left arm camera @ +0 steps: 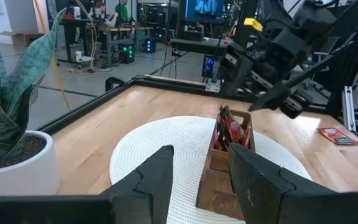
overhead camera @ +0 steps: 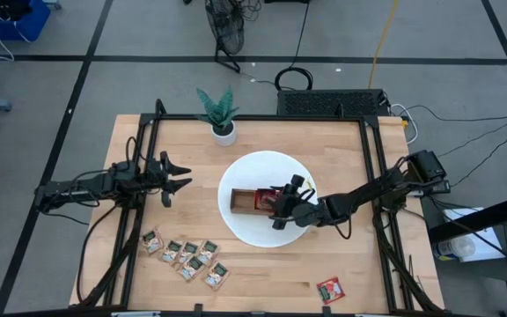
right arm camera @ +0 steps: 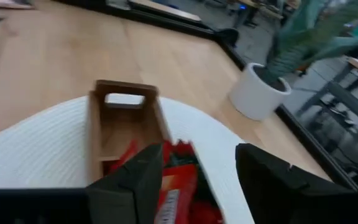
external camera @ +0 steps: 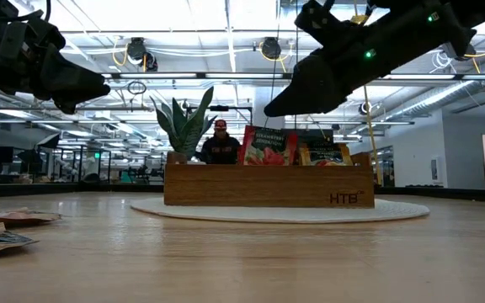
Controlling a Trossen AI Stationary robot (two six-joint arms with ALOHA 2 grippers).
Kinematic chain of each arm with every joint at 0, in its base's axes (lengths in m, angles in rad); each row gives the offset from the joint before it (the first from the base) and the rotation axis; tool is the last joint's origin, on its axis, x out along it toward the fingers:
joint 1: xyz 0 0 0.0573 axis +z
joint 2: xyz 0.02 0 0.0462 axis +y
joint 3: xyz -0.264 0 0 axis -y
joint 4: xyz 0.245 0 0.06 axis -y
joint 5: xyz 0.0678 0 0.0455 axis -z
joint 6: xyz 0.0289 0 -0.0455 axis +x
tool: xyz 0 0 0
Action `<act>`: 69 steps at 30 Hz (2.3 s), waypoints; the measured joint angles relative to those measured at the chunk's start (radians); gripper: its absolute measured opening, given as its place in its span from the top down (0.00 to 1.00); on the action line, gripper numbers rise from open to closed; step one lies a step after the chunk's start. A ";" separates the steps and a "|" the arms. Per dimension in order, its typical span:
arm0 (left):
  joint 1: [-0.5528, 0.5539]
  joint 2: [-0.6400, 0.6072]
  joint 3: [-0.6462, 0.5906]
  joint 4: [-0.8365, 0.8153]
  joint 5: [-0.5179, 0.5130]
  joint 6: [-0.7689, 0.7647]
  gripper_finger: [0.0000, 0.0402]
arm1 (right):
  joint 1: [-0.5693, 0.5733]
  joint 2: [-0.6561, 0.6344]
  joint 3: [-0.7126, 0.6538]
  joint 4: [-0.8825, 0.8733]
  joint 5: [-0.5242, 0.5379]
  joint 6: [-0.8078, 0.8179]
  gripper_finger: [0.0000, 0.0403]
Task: Pick & Place Tea
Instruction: Put the red tea bag into the middle section of the wooden organizer
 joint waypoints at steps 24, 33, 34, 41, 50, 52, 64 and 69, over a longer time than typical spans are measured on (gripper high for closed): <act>0.000 0.000 0.000 0.000 0.000 0.000 0.61 | 0.269 0.030 0.099 -0.203 -0.853 0.575 0.55; 0.000 0.000 0.000 0.000 0.000 0.000 0.61 | 0.542 0.030 0.322 -0.844 -0.814 1.216 0.77; 0.000 0.000 0.000 -0.001 0.000 0.000 0.61 | 0.570 0.030 0.321 -0.862 -0.834 1.299 0.82; 0.000 0.000 0.000 0.000 0.000 0.000 0.61 | 0.684 0.031 0.250 -0.892 -0.888 1.666 0.98; 0.000 0.000 0.000 0.000 0.000 0.000 0.61 | 0.671 0.031 0.067 -0.610 -0.961 1.698 1.00; 0.000 0.000 0.000 -0.001 0.000 0.000 0.61 | 0.652 0.031 0.040 -0.543 -0.944 1.661 1.00; 0.000 0.000 0.000 0.000 0.000 0.000 0.61 | 0.521 0.031 0.000 -0.456 -0.618 1.185 1.00; 0.000 0.000 0.000 0.000 0.000 0.000 0.61 | 0.496 0.031 0.008 -0.387 -0.568 0.995 1.00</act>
